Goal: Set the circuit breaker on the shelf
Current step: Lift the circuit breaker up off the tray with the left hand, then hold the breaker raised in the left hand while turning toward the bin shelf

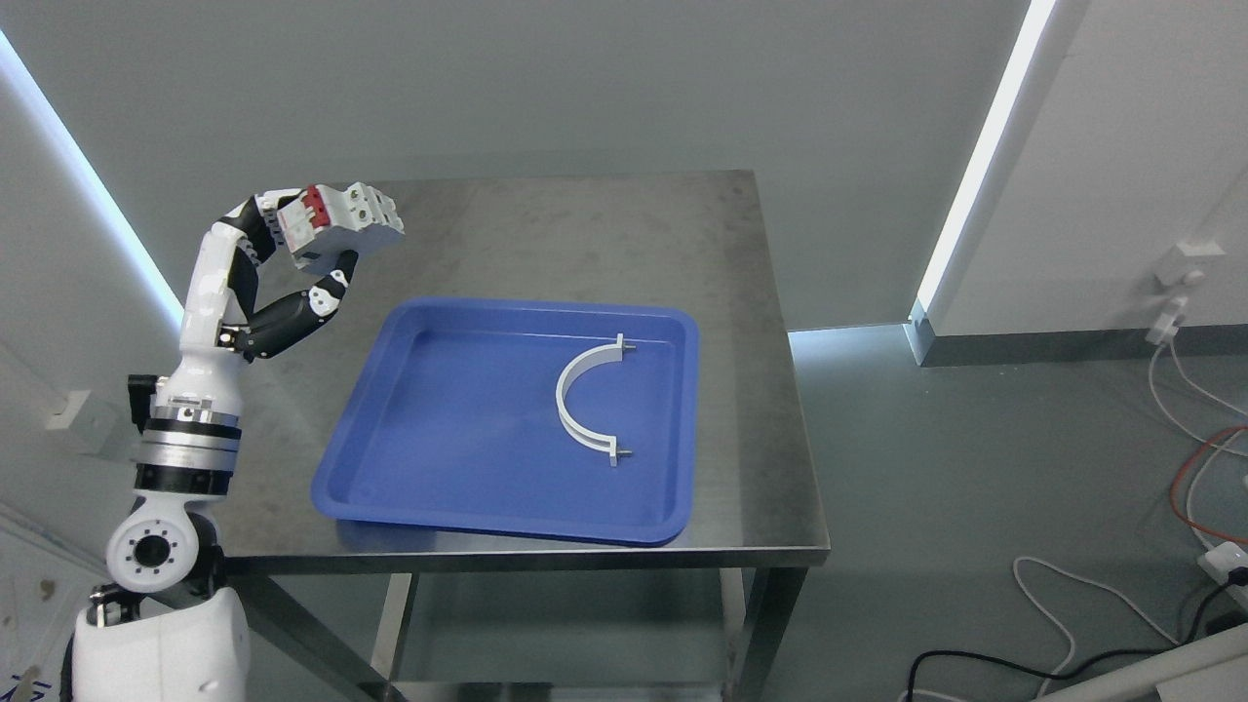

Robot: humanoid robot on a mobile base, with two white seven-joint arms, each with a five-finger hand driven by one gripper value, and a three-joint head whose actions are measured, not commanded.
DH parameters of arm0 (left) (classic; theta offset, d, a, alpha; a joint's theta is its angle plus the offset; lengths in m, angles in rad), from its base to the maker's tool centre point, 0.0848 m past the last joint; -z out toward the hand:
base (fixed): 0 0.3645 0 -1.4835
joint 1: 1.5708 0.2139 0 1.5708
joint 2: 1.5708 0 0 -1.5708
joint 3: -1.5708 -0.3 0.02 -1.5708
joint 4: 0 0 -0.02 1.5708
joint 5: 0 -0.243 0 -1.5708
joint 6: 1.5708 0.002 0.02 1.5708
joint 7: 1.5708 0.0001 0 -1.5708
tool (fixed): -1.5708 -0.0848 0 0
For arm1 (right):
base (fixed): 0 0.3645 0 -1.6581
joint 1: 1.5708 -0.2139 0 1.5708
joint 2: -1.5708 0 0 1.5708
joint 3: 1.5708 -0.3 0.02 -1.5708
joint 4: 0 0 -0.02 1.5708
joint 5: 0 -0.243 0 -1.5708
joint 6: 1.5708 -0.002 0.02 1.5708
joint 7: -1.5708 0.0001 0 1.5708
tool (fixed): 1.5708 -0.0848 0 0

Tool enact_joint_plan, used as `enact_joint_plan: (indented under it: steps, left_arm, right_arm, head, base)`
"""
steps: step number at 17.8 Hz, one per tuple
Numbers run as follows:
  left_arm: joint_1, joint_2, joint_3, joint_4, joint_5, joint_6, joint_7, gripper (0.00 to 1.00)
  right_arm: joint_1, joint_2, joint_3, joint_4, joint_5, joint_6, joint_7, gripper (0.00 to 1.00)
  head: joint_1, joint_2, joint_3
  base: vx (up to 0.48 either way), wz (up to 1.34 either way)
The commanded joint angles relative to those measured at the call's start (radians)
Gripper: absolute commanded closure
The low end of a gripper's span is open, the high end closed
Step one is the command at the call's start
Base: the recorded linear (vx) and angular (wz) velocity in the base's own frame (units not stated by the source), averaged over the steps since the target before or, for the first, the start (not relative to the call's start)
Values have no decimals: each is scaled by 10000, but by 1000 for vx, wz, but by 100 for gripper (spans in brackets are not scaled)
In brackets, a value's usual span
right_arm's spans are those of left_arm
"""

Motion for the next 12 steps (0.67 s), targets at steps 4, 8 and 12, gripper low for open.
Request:
enact_joint_plan:
  steps: [4, 8, 12]
  left_arm:
    - [1448, -461, 739, -1291, 776, -301, 1169, 96]
    - [1525, -461, 785, -1367, 807, -363, 1154, 95]
    - [1525, -461, 815, -1444, 807, -363, 1139, 96]
  right_arm:
    - [1, -175, 199, -16, -14, 119, 2, 0]
    - [1, -175, 199, -1, 1, 119, 2, 0]
    - [1, -175, 199, -1, 1, 104, -13, 0]
  head:
    - [0, 0, 0]
    - [0, 0, 0]
    - [0, 0, 0]
  base:
    - [17, -55]
    - [0, -3]
    - [-48, -10]
